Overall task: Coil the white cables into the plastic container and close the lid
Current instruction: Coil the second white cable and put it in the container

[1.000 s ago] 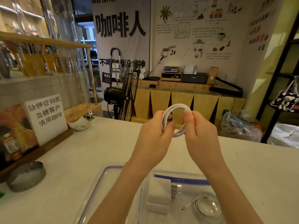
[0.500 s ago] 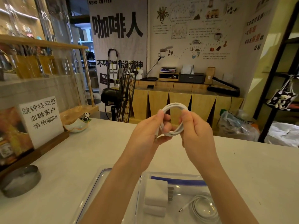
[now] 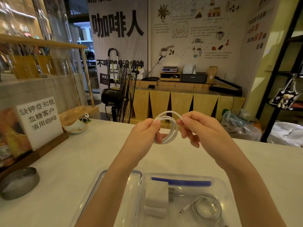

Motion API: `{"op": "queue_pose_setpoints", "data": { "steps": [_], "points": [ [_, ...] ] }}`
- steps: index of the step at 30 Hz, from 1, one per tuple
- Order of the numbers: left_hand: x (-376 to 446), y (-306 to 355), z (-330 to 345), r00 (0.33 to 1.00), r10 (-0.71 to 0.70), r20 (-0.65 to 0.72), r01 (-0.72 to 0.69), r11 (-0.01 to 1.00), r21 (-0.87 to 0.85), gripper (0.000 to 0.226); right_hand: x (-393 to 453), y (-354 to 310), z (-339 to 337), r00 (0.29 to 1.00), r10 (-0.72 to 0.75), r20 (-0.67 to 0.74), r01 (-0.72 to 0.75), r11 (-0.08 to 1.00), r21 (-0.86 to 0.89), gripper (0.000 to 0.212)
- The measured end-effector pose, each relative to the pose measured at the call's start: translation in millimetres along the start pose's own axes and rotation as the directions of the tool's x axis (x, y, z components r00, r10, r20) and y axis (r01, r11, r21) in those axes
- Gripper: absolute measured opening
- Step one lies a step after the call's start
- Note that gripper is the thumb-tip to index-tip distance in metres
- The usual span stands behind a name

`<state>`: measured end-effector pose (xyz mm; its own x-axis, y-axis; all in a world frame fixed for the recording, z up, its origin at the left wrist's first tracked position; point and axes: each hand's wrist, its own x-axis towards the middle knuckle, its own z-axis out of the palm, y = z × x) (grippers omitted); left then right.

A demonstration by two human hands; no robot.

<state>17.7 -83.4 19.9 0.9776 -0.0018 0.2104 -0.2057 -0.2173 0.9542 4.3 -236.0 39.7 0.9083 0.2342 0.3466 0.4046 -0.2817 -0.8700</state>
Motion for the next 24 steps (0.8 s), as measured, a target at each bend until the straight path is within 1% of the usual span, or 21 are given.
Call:
{"op": "queue_pose_setpoints", "data": {
  "steps": [2, 4, 7, 9, 13, 16, 18, 20, 24],
  "points": [
    [0, -1, 1, 0.998, -0.046, 0.047, 0.049, 0.996, -0.071, 0.030, -2, -4, 0, 0.997, -0.037, 0.074, 0.033, 0.998, 0.053, 0.019],
    [-1, 0, 2, 0.991, -0.076, 0.113, 0.093, 0.984, -0.154, 0.026, -3, -4, 5, 0.992, -0.095, 0.089, 0.094, 0.995, 0.019, 0.014],
    [-1, 2, 1, 0.978, -0.096, 0.185, 0.140, 0.960, -0.242, 0.028, 0, -2, 10, 0.989, -0.141, -0.044, 0.136, 0.985, -0.103, 0.013],
    [-1, 4, -3, 0.971, -0.107, 0.215, 0.166, 0.946, -0.279, 0.026, 1, -2, 10, 0.986, -0.143, -0.090, 0.132, 0.984, -0.116, 0.014],
    [-1, 5, -5, 0.963, -0.108, 0.249, 0.180, 0.940, -0.290, 0.026, 1, 0, 11, 0.987, -0.144, -0.067, 0.144, 0.990, -0.007, 0.020],
    [-1, 4, -5, 0.960, -0.118, 0.254, 0.190, 0.942, -0.278, 0.027, 4, 3, 15, 0.980, -0.154, -0.122, 0.158, 0.987, 0.020, 0.019],
    [0, 3, -4, 0.957, -0.125, 0.262, 0.192, 0.950, -0.246, 0.027, 5, 5, 18, 0.980, -0.132, -0.151, 0.147, 0.984, 0.096, 0.018],
    [-1, 4, -3, 0.951, -0.121, 0.285, 0.197, 0.946, -0.258, 0.028, 6, 7, 18, 0.984, -0.102, -0.143, 0.125, 0.979, 0.164, 0.018],
    [-2, 5, -6, 0.950, -0.099, 0.298, 0.192, 0.934, -0.302, 0.029, 7, 12, 18, 0.982, -0.101, -0.160, 0.122, 0.985, 0.124, 0.019]
  ]
}}
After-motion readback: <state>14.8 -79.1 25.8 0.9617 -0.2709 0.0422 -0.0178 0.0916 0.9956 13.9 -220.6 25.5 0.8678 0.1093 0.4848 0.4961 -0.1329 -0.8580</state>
